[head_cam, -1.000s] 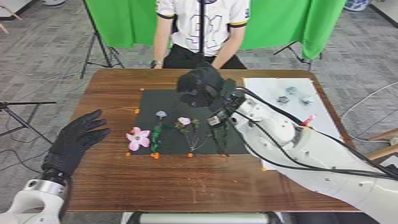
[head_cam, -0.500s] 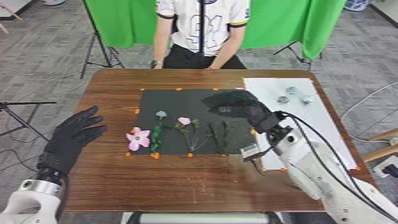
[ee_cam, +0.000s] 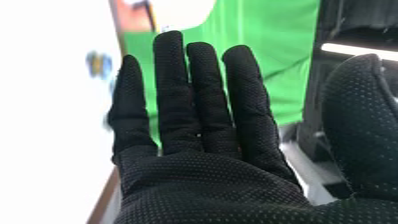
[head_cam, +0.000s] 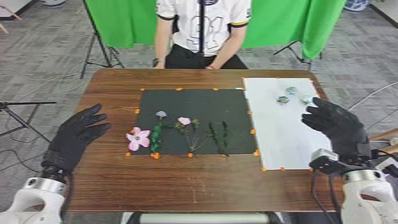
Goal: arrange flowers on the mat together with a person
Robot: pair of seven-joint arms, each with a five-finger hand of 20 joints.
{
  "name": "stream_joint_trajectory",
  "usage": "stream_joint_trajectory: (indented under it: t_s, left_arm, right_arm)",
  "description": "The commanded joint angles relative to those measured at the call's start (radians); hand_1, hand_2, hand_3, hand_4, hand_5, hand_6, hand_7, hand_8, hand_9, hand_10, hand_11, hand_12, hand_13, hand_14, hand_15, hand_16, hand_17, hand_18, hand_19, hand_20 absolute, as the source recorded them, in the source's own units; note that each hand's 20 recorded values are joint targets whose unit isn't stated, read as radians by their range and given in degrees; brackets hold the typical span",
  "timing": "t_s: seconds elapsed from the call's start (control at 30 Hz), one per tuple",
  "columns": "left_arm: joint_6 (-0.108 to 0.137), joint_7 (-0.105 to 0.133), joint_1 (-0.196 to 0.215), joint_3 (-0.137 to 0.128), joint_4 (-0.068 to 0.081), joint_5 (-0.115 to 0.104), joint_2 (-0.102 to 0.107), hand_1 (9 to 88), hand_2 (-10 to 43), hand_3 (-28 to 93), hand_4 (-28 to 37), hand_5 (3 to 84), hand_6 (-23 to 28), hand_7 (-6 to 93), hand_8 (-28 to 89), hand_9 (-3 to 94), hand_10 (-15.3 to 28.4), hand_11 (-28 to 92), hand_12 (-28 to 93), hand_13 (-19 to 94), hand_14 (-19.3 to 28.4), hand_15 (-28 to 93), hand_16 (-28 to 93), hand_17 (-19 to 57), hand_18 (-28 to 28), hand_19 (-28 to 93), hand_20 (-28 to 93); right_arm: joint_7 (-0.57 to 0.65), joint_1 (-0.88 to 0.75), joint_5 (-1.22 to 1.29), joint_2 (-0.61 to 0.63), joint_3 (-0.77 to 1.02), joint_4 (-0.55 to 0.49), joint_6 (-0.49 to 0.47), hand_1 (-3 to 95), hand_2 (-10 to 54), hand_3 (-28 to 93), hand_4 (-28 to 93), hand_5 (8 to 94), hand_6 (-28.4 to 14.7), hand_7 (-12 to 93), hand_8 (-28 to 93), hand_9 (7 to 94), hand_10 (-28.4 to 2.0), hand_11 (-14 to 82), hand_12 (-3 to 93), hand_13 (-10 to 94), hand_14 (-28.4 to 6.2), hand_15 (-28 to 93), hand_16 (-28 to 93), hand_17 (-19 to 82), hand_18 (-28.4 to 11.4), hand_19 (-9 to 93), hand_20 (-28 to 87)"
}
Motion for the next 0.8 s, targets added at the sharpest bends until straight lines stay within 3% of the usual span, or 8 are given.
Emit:
stream_joint_trajectory:
  t_s: [0.03, 0.13, 0.3, 0.43, 0.63, 0.73, 0.8]
  left_arm:
    - [-0.016, 0.002, -0.006, 0.025, 0.014, 0.007, -0.017, 25.7, -2.4, 69, -24.8, 33.2, 3.0, 23.2, -11, 30.0, 11.8, 28, 18, 28, 14.3, 49, -3, -6.3, 20.8, 51, 13]
    - [-0.02, -0.009, -0.022, 0.036, 0.022, 0.006, -0.018, 25.7, -2.3, 69, -24.8, 33.2, 3.0, 23.1, -11, 30.0, 11.9, 28, 18, 28, 14.4, 49, -2, -6.3, 20.8, 51, 13]
    - [-0.018, -0.006, -0.001, 0.025, 0.017, 0.004, -0.023, 25.7, -2.4, 69, -24.9, 33.3, 3.0, 23.2, -11, 30.0, 11.8, 28, 18, 28, 14.4, 49, -2, -6.2, 20.8, 51, 13]
    - [-0.028, -0.006, -0.03, 0.044, 0.028, 0.007, -0.022, 25.7, -2.2, 69, -24.8, 33.3, 3.1, 23.3, -11, 30.0, 11.8, 28, 18, 28, 14.5, 50, -2, -6.3, 20.8, 51, 13]
    - [-0.022, -0.011, 0.011, 0.02, 0.014, 0.008, -0.038, 25.7, -2.2, 69, -24.8, 33.4, 3.1, 23.2, -11, 30.0, 11.8, 28, 18, 28, 14.4, 50, -2, -6.2, 20.7, 51, 13]
    - [-0.028, -0.011, -0.018, 0.034, 0.026, 0.008, -0.028, 25.7, -2.2, 69, -24.7, 33.4, 3.1, 23.2, -11, 30.1, 11.9, 28, 18, 28, 14.4, 50, -3, -6.2, 20.8, 51, 13]
    - [-0.027, -0.011, -0.016, 0.028, 0.022, 0.011, -0.019, 25.7, -2.2, 69, -24.7, 33.6, 3.0, 23.4, -11, 30.0, 11.9, 28, 18, 28, 14.4, 50, -3, -6.2, 20.8, 51, 13]
  right_arm:
    - [0.034, -0.035, -0.101, -0.015, -0.007, 0.006, -0.033, 19.1, 0.0, 86, -25, 52.7, -2.5, 17, -11, 51.6, -13.7, 15.8, 22.0, 44, -11.7, 32, 24, 15, -20.5, 46, 28]
    - [0.029, -0.04, -0.068, -0.022, 0.0, 0.011, -0.059, 19.1, 0.0, 86, -25, 52.9, -2.7, 17, -11, 51.6, -13.7, 15.9, 21.9, 44, -11.8, 33, 24, 15, -20.4, 46, 28]
    - [0.047, -0.03, -0.111, -0.048, -0.008, 0.019, -0.088, 19.2, 0.0, 86, -25, 52.9, -2.8, 17, -11, 51.5, -14.0, 16.1, 21.8, 44, -11.8, 33, 23, 15, -20.4, 46, 28]
    - [0.051, -0.037, -0.108, -0.044, 0.001, 0.016, -0.08, 19.3, 0.0, 86, -25, 52.9, -2.8, 18, -11, 51.5, -14.0, 16.4, 21.7, 44, -11.8, 33, 23, 15, -20.4, 46, 28]
    - [0.067, -0.014, -0.135, -0.056, -0.024, 0.023, -0.103, 19.3, 0.0, 86, -26, 52.9, -3.0, 18, -11, 51.8, -14.2, 16.8, 21.7, 44, -11.8, 34, 23, 14, -20.4, 46, 28]
    - [0.062, -0.016, -0.128, -0.049, -0.021, 0.022, -0.079, 19.4, 0.0, 86, -26, 53.0, -3.0, 18, -11, 51.9, -14.3, 16.8, 21.6, 44, -11.8, 34, 23, 14, -20.4, 46, 28]
    - [0.066, -0.003, -0.12, -0.054, -0.03, 0.026, -0.078, 19.5, 0.0, 86, -26, 53.1, -3.0, 18, -11, 51.9, -14.3, 16.8, 21.6, 44, -11.7, 34, 23, 14, -20.4, 46, 28]
